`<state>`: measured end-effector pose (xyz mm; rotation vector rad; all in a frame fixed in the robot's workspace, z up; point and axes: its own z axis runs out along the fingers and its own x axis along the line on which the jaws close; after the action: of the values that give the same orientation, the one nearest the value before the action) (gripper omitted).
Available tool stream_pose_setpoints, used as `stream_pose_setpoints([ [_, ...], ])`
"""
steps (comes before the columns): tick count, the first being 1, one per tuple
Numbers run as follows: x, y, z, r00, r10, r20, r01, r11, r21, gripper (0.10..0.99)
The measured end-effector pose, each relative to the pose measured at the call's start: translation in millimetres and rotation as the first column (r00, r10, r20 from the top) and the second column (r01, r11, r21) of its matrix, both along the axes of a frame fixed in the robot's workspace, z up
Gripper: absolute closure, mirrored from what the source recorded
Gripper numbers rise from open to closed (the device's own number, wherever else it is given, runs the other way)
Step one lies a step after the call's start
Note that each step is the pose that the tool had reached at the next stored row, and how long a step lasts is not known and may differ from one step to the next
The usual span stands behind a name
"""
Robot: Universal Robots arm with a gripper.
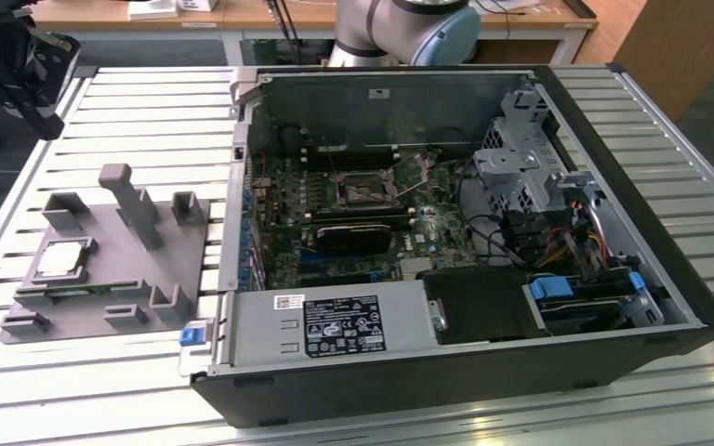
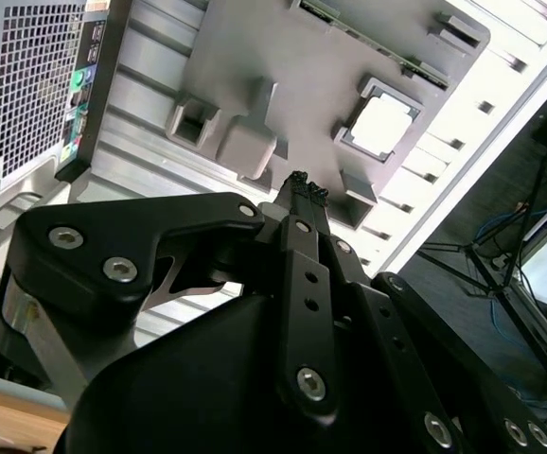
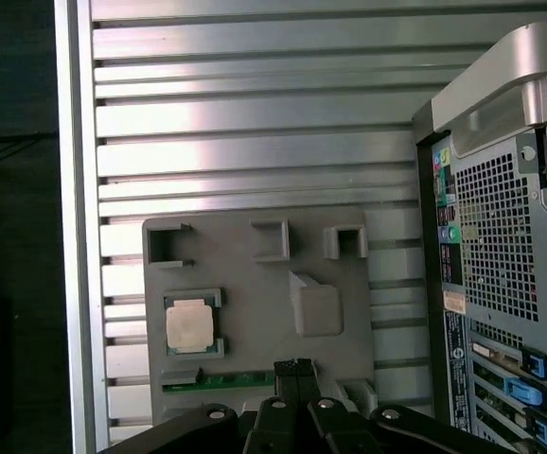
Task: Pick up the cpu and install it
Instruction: 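Reach for the cpu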
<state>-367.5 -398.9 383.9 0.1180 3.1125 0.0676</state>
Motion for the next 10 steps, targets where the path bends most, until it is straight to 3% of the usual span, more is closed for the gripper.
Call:
stream_pose_setpoints([
  [10,-15.0,0.0,-0.9,1.0,0.0,0.0001,0.0,1.0,0.0,0.98],
])
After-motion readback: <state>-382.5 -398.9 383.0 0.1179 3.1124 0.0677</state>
